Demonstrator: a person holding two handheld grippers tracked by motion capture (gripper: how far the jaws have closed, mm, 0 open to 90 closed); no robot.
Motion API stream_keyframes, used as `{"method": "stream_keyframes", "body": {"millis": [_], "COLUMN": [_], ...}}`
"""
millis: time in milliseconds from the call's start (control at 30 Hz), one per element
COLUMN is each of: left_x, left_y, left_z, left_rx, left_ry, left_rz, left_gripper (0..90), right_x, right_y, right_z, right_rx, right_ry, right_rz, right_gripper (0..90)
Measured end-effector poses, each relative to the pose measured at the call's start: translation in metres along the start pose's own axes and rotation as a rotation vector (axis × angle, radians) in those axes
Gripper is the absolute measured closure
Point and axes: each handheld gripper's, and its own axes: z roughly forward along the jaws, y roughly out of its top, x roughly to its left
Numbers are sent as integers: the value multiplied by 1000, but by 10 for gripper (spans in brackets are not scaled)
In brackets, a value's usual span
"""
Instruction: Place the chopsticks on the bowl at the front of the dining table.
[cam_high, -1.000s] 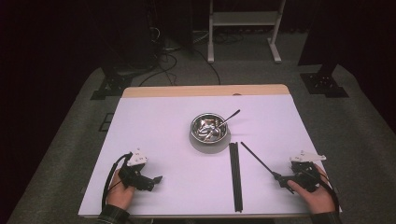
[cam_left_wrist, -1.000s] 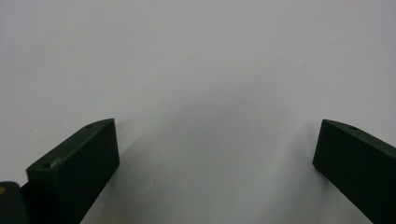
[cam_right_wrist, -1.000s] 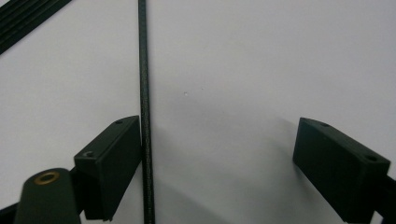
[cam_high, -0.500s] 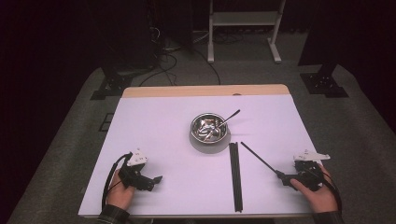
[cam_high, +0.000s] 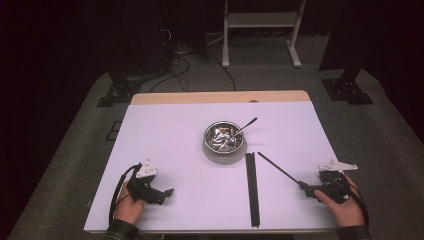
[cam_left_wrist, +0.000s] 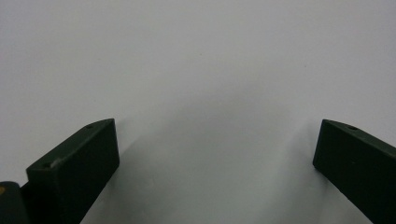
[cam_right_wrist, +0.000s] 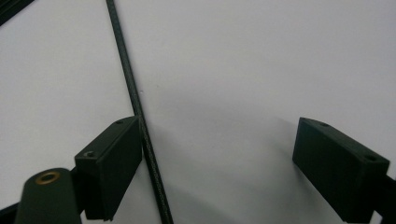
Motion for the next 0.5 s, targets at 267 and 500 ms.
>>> {"method": "stream_keyframes", "body": {"millis": [267,500], "left_x": [0,0], "left_y": [0,0], "left_z": [0,0], "left_rx": [1,0], "left_ry": [0,0], "left_rz": [0,0], "left_gripper": [0,0], "right_x": [5,10], "right_y": [7,13], "right_z": [2,5], "right_rx": [-12,-15], "right_ry": [28,53], "right_rz": [-24,-36], "right_gripper": [141,141]}}
